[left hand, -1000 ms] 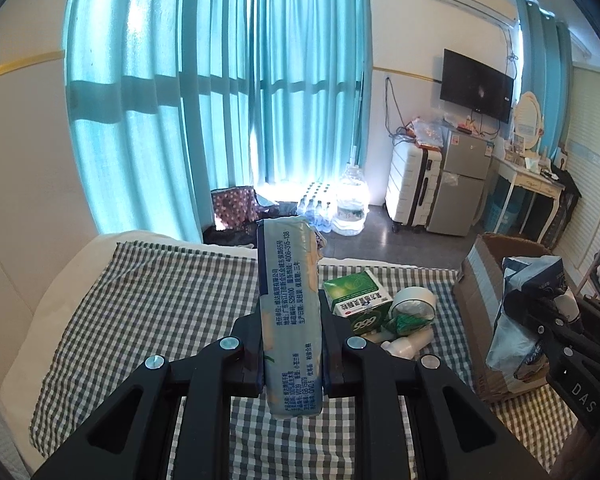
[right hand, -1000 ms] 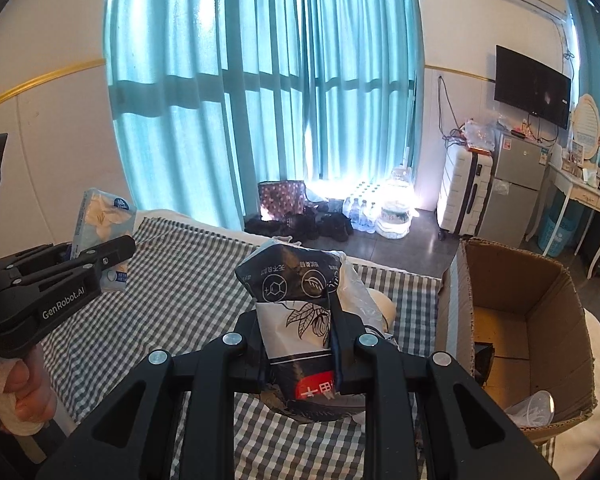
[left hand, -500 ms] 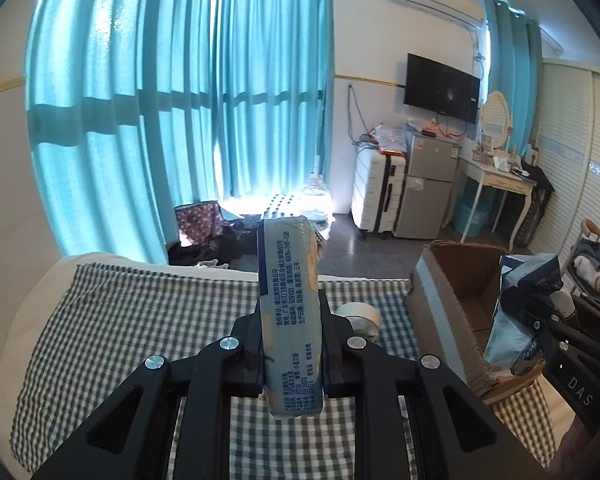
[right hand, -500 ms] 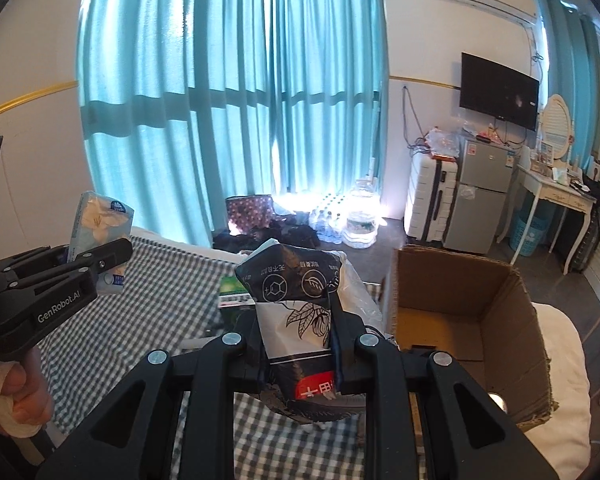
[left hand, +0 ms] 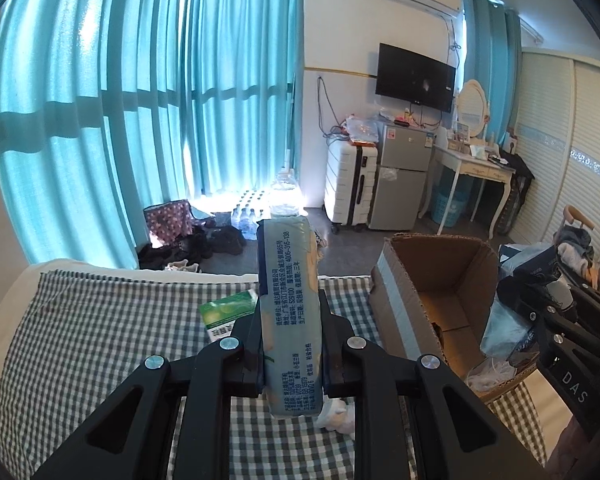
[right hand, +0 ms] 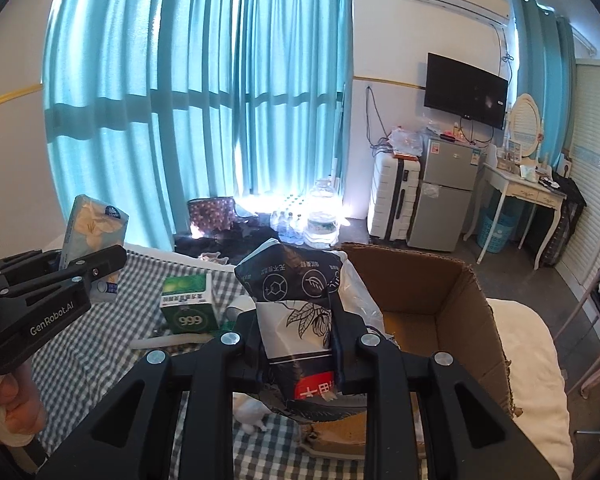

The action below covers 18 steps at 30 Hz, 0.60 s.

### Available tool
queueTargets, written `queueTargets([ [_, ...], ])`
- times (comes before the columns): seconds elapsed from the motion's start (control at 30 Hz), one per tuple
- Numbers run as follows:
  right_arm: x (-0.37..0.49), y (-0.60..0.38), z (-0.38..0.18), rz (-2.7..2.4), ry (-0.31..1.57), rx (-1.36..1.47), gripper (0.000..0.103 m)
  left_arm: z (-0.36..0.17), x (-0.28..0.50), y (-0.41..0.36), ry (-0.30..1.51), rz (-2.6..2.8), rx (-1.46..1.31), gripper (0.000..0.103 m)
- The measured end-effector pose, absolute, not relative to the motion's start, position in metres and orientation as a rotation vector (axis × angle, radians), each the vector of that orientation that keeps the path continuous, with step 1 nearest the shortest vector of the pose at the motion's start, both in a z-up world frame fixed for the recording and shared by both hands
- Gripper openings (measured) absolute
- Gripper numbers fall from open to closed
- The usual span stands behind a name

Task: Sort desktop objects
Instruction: 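Carry the tissue pack and patterned bag with both tools over the cardboard box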

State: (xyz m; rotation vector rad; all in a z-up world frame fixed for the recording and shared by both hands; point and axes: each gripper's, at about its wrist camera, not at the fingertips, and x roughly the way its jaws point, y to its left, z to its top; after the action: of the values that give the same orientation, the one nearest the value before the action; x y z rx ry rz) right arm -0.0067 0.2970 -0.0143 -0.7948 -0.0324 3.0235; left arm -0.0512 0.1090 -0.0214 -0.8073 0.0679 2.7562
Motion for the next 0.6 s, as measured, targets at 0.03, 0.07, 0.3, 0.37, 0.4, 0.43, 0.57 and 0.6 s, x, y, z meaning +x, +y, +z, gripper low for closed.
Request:
queueTargets([
  [0.03, -0.008, 0.301, -0.015, 3.018, -0.027, -0.794, 0.023, -0.023, -0.053, 0.113, 0.070, 2.750, -0.810, 0.019],
  [0.07, -0.009, 0.305, -0.016, 3.011, -0.022, -0.793, 0.023, -0.025, -0.055, 0.117, 0.072, 2.742, -0.813, 0.019],
  [0.3, -0.016, 0.333, -0.021, 2.959, 0.010, -0.794, 0.023, -0.030, -0.069, 0.155, 0.109, 2.691, -0.815, 0.019],
  [0.37, -0.019, 0.342, -0.023, 2.940, 0.016, -0.798, 0.023, -0.030, -0.073, 0.166, 0.114, 2.675, -0.813, 0.019],
  [0.4, -0.020, 0.347, -0.024, 2.931, 0.021, -0.800, 0.023, -0.031, -0.075, 0.172, 0.114, 2.668, -0.814, 0.019],
  [0.43, -0.020, 0.351, -0.026, 2.922, 0.028, -0.803, 0.023, -0.032, -0.076, 0.178, 0.113, 2.658, -0.814, 0.019],
  [0.57, -0.020, 0.364, -0.028, 2.889, 0.044, -0.810, 0.024, -0.034, -0.081, 0.200, 0.127, 2.621, -0.815, 0.019],
  [0.6, -0.020, 0.367, -0.029, 2.881, 0.044, -0.810, 0.024, -0.036, -0.082, 0.208, 0.131, 2.611, -0.816, 0.019],
])
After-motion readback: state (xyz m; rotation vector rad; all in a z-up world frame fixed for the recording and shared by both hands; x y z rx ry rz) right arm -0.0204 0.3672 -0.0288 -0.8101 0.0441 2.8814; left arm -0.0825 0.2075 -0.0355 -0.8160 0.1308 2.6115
